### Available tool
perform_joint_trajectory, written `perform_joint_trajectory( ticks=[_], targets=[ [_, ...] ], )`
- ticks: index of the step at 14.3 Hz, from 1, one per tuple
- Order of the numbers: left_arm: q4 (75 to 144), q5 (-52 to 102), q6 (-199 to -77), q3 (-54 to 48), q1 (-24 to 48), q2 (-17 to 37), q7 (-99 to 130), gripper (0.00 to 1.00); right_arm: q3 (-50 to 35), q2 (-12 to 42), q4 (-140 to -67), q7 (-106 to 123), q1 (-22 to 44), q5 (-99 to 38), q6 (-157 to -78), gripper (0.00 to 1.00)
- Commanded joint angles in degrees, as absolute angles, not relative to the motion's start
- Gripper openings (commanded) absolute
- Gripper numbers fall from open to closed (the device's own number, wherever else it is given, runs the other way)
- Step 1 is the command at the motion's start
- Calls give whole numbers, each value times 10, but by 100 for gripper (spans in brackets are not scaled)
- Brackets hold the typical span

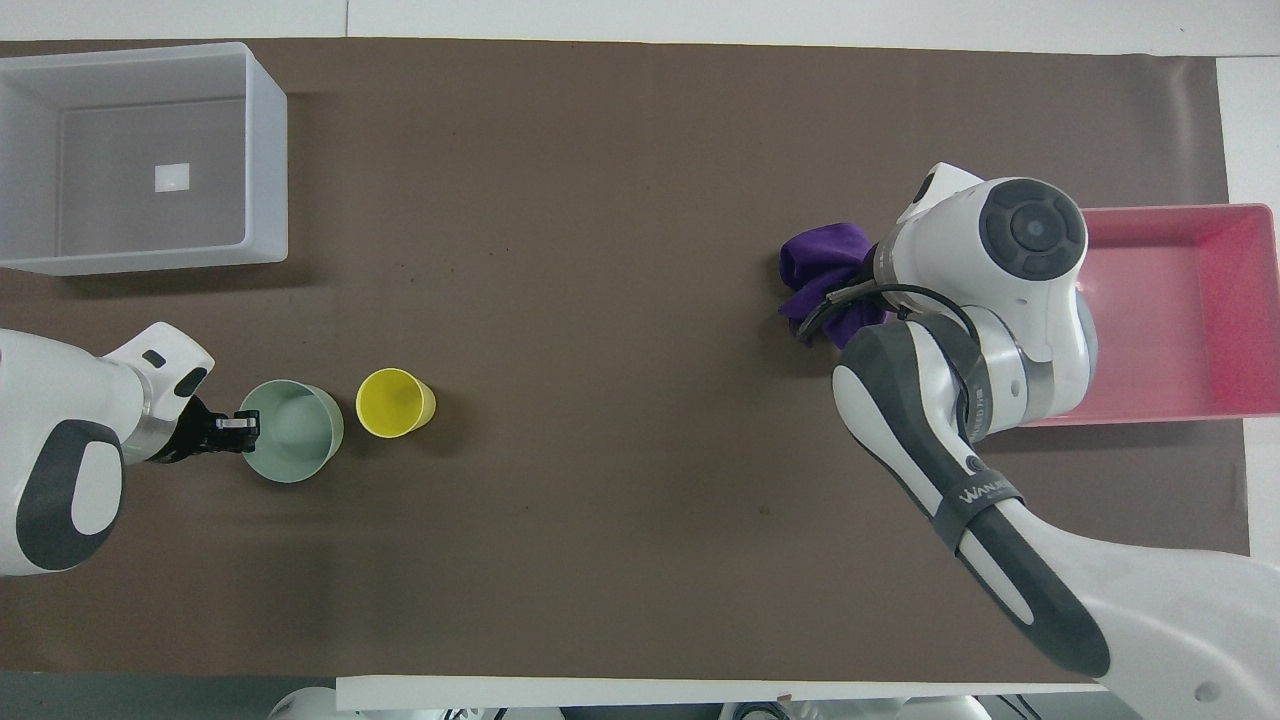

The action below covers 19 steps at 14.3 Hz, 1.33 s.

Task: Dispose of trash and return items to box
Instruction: 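Grasp the purple cloth with the right gripper while the left gripper grasps the bowl, then carry the cloth into the pink tray while the left gripper carries the bowl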

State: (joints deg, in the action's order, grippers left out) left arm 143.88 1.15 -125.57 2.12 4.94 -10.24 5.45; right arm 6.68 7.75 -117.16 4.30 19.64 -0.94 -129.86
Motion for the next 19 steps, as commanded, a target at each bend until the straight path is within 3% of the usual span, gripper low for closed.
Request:
perform_joint_trajectory(
  ticks=[1, 6, 11, 15, 19],
  targets=[
    [1417, 10, -1246, 25, 49, -93, 60, 0, 66, 21, -1157, 58, 174, -18, -1226, 0],
    [1315, 10, -1112, 31, 47, -102, 59, 0, 70, -81, -1140, 71, 122, -10, -1098, 0],
    [1209, 19, -1061, 33, 35, -83, 60, 0, 70, -109, -1170, 127, -19, -5, -1054, 0],
    [1074, 70, -1091, 33, -30, 2, 62, 0, 70, -107, -1220, 153, -71, -5, -1071, 1],
    [950, 72, -1183, 33, -32, 142, 67, 0, 70, -64, -1248, 154, -78, -5, -1135, 1]
  ],
)
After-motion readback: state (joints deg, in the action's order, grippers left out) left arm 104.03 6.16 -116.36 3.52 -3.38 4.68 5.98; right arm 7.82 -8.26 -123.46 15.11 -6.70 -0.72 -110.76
